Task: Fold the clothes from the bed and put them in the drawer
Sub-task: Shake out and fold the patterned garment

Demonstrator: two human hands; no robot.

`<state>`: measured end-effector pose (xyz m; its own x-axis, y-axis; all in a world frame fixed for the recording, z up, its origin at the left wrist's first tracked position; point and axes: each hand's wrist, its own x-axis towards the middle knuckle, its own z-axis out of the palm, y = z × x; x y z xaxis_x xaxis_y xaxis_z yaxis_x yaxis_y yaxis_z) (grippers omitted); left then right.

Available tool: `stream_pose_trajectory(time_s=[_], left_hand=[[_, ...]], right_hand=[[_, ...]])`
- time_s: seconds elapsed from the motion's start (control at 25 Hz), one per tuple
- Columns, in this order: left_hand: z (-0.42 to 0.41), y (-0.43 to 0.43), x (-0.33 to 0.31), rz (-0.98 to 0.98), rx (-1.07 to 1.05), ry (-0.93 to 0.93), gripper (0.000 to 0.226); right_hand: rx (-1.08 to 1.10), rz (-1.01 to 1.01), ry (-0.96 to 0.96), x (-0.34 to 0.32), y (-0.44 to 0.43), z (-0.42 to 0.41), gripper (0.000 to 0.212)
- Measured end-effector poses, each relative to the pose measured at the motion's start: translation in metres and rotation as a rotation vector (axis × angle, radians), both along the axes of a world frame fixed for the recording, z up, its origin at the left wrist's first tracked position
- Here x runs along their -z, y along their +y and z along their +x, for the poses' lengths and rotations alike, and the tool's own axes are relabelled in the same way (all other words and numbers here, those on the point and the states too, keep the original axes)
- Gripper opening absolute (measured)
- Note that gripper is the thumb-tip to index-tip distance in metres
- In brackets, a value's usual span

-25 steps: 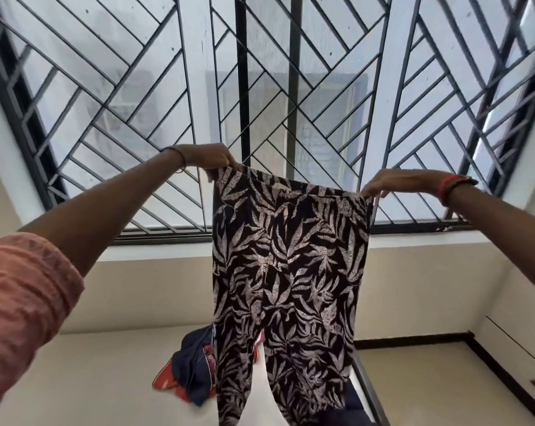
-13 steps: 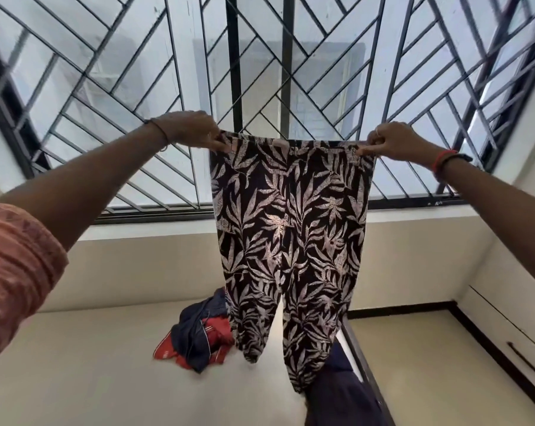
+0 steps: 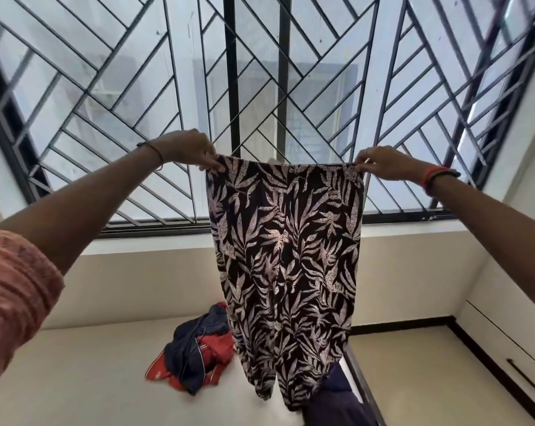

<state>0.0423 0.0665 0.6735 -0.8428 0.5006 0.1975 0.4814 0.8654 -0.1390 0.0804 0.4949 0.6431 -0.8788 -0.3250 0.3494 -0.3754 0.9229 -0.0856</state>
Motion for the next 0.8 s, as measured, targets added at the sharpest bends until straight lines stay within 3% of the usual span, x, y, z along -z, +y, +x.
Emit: stream_pose_trajectory(time_s=[0.16,0.28,0.36,0.44,0.56,0.68,0.8], left_hand=[[0.000,-0.002,0.001,-0.019,-0.018,0.110,0.032],[-0.007,0.000,0.001,0.332,0.116,0.002,0.039],[-0.004,-0.003,-0.003,0.548,0.171,-0.049,0.030],[-0.002,-0.005,-0.006,0.754,0.226,-0.123,0.023],[-0.005,-0.010,-0.013,0.932,0.241,-0.236,0.032],[-0.004,-0.011,-0.013,0.989,0.250,-0.374,0.032],[-0.004,-0.011,-0.010,0.995,0.208,-0.490,0.029]], right_hand=[[0.041,-0.059,0.006,-0.005,-0.002,-0.001,0.017],[0.044,-0.281,0.055,-0.008,-0.003,-0.002,0.008],[-0.021,-0.480,0.055,-0.010,-0.002,0.002,0.010],[-0.084,-0.647,0.006,-0.017,0.001,0.002,0.011],[-0.170,-0.877,-0.114,-0.028,-0.003,0.002,0.021],[-0.174,-0.890,-0.102,-0.033,-0.009,0.002,0.030],[-0.169,-0.850,0.026,-0.030,-0.013,0.000,0.038]])
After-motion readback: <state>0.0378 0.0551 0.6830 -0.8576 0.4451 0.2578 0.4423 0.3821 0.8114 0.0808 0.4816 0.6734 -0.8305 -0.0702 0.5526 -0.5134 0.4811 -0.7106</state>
